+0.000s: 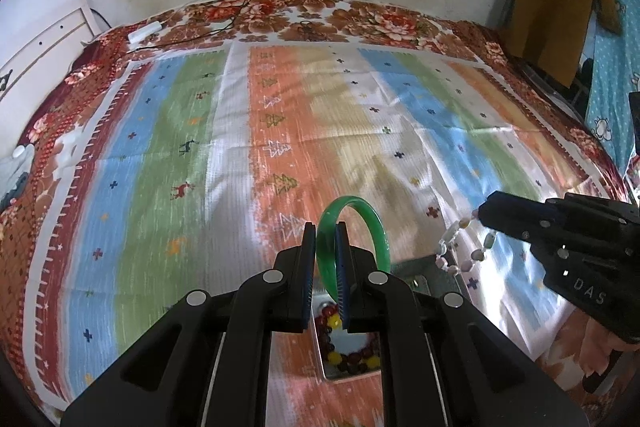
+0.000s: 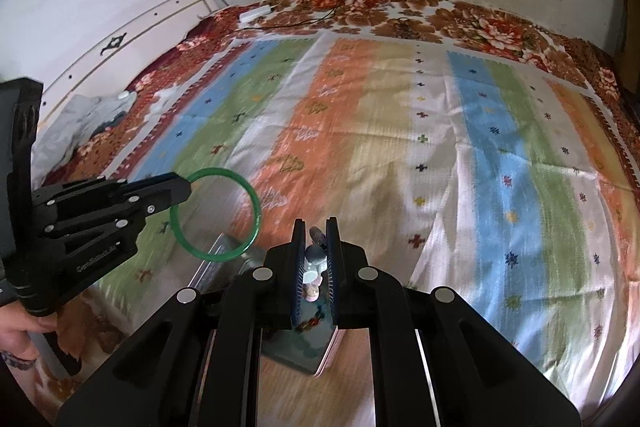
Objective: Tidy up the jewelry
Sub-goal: 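Lift the green bangle and white-pink bracelet and carry them over the tin, then open both tools to drop the bangle and bracelet into the tin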
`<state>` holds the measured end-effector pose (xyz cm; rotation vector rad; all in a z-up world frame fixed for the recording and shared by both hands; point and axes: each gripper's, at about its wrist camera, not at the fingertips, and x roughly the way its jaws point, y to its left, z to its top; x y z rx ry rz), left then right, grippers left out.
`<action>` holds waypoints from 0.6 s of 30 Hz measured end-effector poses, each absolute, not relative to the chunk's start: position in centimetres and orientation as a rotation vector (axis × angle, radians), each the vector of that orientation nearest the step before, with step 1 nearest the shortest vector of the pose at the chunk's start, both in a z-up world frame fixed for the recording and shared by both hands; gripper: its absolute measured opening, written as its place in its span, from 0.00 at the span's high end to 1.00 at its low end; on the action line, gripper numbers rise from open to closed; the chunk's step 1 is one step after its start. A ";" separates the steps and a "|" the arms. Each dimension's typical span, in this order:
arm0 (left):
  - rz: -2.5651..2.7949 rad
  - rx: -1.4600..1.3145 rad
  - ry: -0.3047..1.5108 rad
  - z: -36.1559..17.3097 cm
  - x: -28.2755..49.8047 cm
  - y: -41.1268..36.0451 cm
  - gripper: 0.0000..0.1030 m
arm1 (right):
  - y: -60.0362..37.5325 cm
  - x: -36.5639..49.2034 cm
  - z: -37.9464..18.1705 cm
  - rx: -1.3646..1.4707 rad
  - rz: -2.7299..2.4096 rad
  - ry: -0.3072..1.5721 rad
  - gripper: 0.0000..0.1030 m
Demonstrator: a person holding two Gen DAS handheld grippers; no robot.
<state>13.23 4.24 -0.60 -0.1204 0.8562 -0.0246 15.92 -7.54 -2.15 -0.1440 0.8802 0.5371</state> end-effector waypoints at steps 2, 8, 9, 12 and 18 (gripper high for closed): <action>-0.024 -0.122 0.859 -0.7 12.9 4.1 0.91 | -7.5 15.4 -2.3 -0.147 0.541 0.886 0.89; -0.035 -0.108 0.872 -1.3 11.6 3.3 0.91 | -7.6 14.2 -3.1 -0.157 0.547 0.902 0.89; -0.036 -0.105 0.875 -1.4 11.5 3.2 0.91 | -7.6 14.1 -3.2 -0.159 0.549 0.904 0.89; -0.039 -0.103 0.878 -1.5 11.0 3.0 0.91 | -7.4 13.6 -3.4 -0.163 0.557 0.907 0.89; -0.042 -0.113 0.891 -2.1 10.6 3.0 0.89 | -7.2 13.1 -4.2 -0.180 0.570 0.934 0.89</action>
